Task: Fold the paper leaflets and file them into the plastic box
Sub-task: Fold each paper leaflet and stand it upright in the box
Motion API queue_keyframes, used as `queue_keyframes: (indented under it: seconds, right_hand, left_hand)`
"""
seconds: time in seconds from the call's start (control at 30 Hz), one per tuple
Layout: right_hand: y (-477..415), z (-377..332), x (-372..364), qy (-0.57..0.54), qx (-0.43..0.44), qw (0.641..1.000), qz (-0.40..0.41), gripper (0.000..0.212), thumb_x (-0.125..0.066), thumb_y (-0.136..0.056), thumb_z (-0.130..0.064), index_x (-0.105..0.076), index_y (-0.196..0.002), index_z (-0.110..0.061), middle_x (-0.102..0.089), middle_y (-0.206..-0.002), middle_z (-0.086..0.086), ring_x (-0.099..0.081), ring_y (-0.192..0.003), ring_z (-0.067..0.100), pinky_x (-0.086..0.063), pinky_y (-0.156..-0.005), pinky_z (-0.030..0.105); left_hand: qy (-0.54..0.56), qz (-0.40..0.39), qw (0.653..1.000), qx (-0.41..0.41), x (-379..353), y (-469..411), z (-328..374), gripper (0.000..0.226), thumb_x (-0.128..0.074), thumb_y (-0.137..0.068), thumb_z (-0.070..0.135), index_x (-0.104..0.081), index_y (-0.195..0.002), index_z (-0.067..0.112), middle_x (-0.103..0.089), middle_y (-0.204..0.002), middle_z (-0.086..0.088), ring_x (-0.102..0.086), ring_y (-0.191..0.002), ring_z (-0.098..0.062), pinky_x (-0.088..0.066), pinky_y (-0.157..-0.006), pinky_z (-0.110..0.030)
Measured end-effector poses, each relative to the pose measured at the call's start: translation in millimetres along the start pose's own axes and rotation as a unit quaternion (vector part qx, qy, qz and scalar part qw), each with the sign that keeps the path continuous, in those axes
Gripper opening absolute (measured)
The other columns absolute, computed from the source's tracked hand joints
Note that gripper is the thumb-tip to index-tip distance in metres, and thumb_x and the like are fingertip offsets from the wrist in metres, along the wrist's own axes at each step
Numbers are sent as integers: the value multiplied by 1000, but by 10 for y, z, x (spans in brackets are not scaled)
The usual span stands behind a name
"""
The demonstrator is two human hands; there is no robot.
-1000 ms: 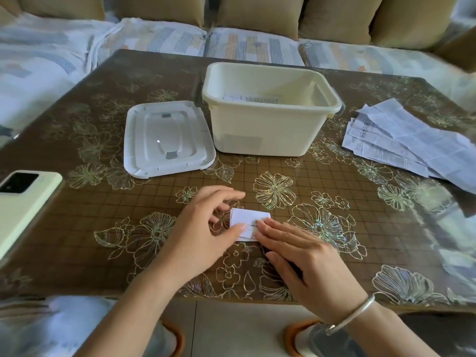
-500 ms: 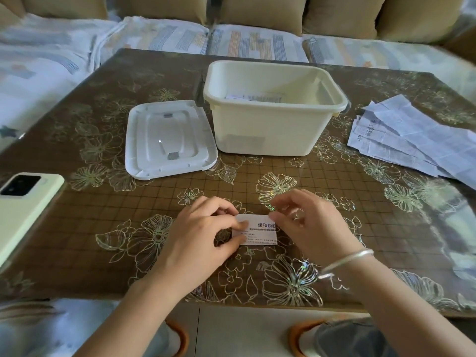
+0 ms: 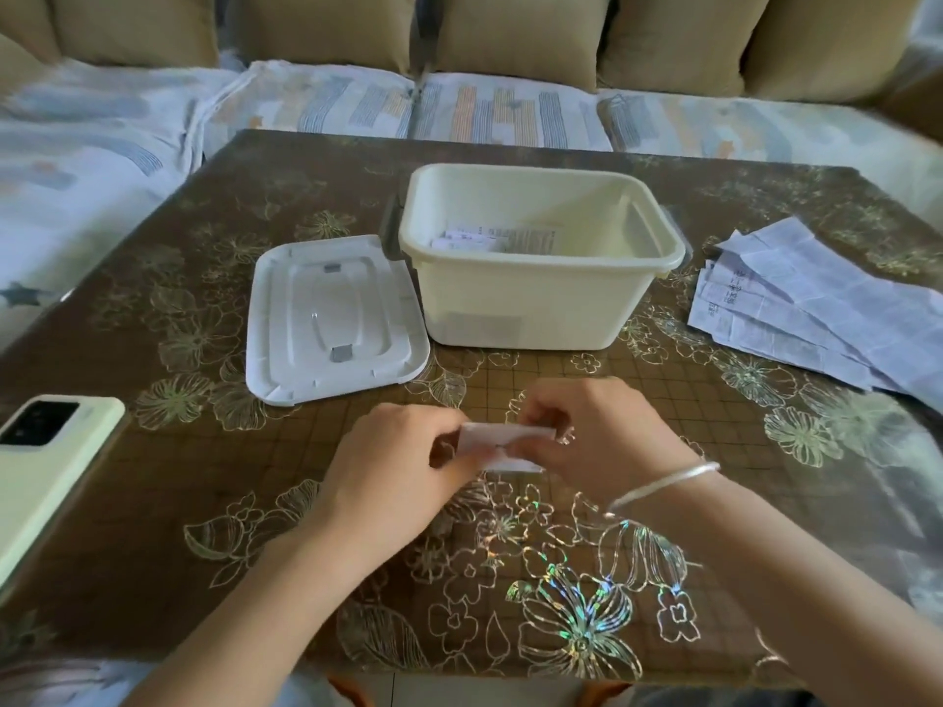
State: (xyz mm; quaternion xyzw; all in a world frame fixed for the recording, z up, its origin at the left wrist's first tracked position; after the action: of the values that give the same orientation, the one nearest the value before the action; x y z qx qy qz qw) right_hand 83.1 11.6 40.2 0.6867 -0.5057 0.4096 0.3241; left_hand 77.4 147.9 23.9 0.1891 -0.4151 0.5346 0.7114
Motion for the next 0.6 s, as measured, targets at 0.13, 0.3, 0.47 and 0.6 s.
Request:
queue_keyframes:
  seconds: [0.13, 0.3, 0.47, 0.6]
  right_hand:
    - [21, 51, -36, 36, 44, 997, 52, 5, -67, -85, -16, -62, -83, -17, -66, -79, -7, -64, -72, 10, -55, -66, 24]
    - [-61, 97, -148, 55, 57, 997, 3, 7, -61, -89, -20, -57, -95, -22, -63, -93, -8, -61, -82, 10, -52, -75, 21]
    - [-470, -40, 488, 18, 83, 996, 23, 12, -70, -84, -27, -68, -95, -25, -68, -86, -11, -61, -76, 7, -50, -72, 20]
    - [-931, -214, 1125, 49, 109, 992, 29, 9, -72, -81, -32, -66, -83, -25, -64, -70, -8, -59, -65, 9, -48, -64, 24]
  left_hand:
    - [-50, 30, 997, -41, -104, -40, 36, 11, -74, -77, 36, -74, -76, 25, -61, -65, 17, -53, -56, 1, -41, -52, -12]
    - [-17, 3, 1000, -20, -220, -98, -66, 12, -84, -74, 27, -72, -76, 28, -54, -68, 22, -54, -61, 1, -41, -54, -10]
    - [52, 25, 998, -16, 313, -596, 74, 8, -76, -80, 30, -72, -77, 24, -62, -63, 15, -61, -64, -7, -46, -57, -19]
    - [24, 58, 994, -90, 929, -1205, 375, 7, -73, -80, 33, -74, -81, 26, -63, -64, 14, -56, -60, -7, -38, -51, -15]
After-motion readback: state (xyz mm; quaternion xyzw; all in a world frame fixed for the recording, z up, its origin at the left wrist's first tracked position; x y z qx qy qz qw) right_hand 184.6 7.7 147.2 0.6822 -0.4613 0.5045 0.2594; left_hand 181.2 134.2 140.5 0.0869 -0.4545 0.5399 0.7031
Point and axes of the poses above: each hand's wrist, its own y-axis away from the middle knuckle, its own x-axis out of the back of the hand, z = x × y, the point moved 8 cm from there along -y, towards the middle knuckle
